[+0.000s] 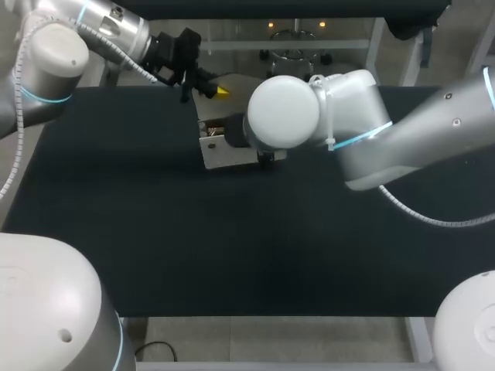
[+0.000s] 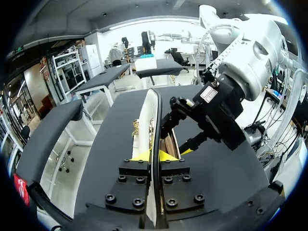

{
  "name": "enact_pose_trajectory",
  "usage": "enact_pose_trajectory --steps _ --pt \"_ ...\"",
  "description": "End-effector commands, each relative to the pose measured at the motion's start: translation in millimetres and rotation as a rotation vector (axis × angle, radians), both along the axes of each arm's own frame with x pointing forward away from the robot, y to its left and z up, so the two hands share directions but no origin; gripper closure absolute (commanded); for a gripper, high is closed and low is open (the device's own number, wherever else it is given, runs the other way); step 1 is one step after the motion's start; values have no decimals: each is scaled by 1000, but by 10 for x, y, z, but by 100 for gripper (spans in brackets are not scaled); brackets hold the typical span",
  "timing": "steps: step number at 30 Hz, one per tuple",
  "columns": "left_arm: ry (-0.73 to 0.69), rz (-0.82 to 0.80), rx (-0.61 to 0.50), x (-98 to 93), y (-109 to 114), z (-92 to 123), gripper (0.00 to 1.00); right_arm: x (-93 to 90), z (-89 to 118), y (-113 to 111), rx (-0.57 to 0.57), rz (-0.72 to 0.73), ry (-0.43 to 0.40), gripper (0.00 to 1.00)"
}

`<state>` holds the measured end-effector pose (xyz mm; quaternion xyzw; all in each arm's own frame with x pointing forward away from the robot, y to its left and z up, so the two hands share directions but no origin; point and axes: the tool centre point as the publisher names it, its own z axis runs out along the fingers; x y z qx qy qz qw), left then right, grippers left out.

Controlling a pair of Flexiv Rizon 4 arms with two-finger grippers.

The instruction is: Pick up the bag, open it, inspect its contents, close it, and place it on the opposite side

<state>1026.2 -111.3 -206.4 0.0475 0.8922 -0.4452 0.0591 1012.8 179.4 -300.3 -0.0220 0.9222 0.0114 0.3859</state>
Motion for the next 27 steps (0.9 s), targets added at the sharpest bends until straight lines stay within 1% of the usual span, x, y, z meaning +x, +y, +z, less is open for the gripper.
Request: enact_pose_trajectory --steps 1,2,5,7,9,10,12,15,18,20,23,27 --pt "-6 18 24 6 -40 8 100 -220 214 -46 4 1 -45 11" --pt "-3 20 25 21 -44 -11 100 -245 252 -45 5 4 -56 11" --pt "9 32 27 56 -47 -54 100 -331 362 -38 5 15 -88 15" --pt "18 40 26 72 -44 -71 100 -376 411 -36 9 26 -99 20" --pt "19 47 29 79 -40 -79 100 -421 455 -35 6 29 -111 29" --pt "19 50 29 80 -38 -79 100 -441 475 -38 7 33 -116 31" --pt "19 53 29 72 -34 -77 100 -475 513 -46 8 31 -129 51" --pt "18 55 29 35 -37 -76 100 -513 566 -61 17 30 -155 62" --pt "20 56 27 -13 -45 -88 100 -505 587 -73 22 25 -170 82" --pt "18 58 29 -47 -53 -96 100 -481 591 -78 24 22 -175 87" --pt "20 58 29 -105 -61 -103 100 -435 598 -82 28 16 -187 100" --pt "23 53 24 -186 -74 -97 100 -350 580 -76 30 14 -186 100"
